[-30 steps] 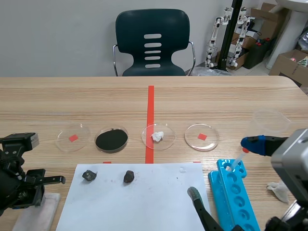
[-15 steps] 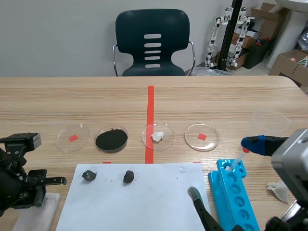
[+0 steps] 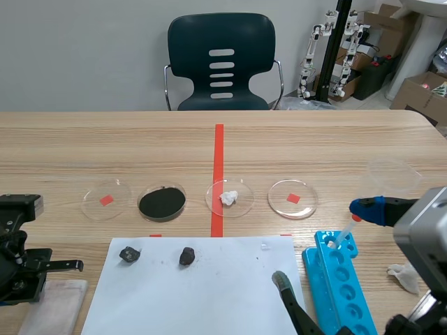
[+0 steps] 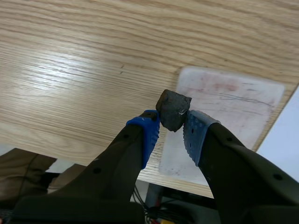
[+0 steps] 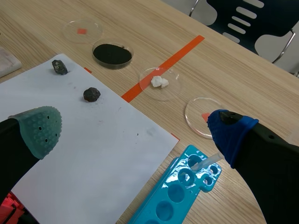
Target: Rub the mineral on the streak plate
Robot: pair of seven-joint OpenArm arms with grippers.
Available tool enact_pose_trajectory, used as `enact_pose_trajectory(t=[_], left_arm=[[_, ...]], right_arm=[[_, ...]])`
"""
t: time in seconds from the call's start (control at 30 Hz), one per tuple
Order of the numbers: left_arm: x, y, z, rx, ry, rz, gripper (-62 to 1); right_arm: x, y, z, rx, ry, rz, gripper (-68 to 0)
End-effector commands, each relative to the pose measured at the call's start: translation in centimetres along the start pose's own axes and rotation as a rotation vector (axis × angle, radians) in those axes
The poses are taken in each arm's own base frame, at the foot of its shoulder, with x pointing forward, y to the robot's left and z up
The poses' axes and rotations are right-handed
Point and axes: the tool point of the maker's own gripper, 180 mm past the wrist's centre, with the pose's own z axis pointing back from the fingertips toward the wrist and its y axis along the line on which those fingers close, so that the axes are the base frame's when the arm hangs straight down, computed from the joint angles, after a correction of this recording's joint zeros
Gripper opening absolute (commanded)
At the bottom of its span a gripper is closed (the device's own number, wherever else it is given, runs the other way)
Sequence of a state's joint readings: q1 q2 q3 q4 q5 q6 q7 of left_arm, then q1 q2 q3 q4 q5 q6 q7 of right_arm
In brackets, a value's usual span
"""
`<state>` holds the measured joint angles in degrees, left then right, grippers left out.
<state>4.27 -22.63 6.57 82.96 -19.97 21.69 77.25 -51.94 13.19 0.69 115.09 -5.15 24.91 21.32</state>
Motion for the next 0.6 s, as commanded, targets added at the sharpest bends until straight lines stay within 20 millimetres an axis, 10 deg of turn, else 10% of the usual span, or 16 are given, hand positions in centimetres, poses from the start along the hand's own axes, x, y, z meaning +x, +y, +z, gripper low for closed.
enact_pose_trajectory(t=[0.0, 0.57], left_arm=[[-0.2, -1.0, 0.1, -0.059, 0.004, 0.001, -49.3], [0.2, -3.9, 0.5, -0.22, -0.02, -0.013, -49.3]], right_arm=[[0.7, -0.5, 0.0, -0.005, -0.026, 0.013, 0.4], [0.7, -0.5, 0.0, -0.005, -0.026, 0.013, 0.4]])
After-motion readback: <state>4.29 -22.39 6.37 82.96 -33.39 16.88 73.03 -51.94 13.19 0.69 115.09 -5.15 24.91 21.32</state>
